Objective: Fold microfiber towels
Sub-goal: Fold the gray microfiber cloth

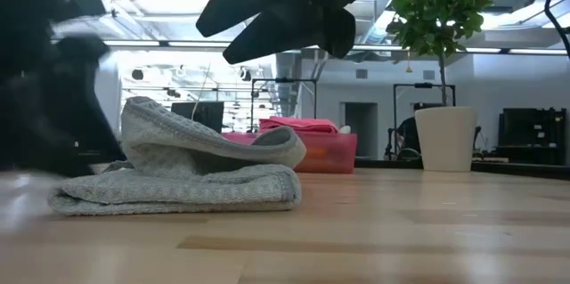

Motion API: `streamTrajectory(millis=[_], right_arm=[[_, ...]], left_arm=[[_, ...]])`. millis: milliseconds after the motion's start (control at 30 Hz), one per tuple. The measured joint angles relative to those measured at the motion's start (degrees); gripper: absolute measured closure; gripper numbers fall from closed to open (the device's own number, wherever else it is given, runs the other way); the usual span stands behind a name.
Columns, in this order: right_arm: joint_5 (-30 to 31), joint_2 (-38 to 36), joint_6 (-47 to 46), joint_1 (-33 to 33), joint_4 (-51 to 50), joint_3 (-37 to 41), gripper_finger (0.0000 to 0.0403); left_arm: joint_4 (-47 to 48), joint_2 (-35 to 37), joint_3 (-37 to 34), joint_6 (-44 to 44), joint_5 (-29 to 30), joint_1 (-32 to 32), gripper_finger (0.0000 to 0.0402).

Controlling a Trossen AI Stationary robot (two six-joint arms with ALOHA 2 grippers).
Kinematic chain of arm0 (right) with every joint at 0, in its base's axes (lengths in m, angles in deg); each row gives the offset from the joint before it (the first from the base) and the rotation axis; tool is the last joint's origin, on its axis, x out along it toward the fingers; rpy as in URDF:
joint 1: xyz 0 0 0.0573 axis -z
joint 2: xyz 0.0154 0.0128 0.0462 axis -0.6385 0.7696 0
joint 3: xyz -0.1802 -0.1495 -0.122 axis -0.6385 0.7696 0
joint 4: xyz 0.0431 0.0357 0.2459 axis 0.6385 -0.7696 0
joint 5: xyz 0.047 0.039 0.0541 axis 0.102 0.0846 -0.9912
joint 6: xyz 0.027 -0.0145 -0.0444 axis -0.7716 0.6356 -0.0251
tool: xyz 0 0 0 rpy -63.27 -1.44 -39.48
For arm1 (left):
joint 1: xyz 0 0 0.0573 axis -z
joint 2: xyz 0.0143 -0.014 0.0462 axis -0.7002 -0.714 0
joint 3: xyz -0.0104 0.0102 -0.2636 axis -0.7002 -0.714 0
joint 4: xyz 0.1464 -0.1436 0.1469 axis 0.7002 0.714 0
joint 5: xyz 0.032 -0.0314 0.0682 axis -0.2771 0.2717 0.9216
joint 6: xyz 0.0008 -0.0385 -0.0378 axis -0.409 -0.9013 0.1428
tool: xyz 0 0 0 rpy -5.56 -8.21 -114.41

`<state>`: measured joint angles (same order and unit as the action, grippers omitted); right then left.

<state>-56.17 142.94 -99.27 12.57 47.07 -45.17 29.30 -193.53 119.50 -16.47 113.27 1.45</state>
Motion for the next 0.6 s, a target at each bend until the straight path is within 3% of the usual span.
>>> streamTrajectory(millis=[133,300,500,600], right_arm=[[0.07,-0.02,-0.46,-0.16,-0.13,0.0,0.0193],[0.02,-0.02,-0.57,-0.57,-0.09,0.0,0.0193],[0.01,-0.02,-0.19,-1.09,-0.26,0.01,0.0193],[0.07,-0.02,-0.16,-1.05,-0.26,0.02,0.0193]], left_arm=[[-6.55,0.07,-2.22,-0.14,-0.14,-1.5,0.0166],[-1.11,0.0,-1.85,-5.12,2.16,-2.38,0.0155],[2.57,0.45,1.82,-5.81,-5.88,-1.51,0.0154],[7.47,1.28,2.72,-6.83,-2.58,-0.45,0.0154]])
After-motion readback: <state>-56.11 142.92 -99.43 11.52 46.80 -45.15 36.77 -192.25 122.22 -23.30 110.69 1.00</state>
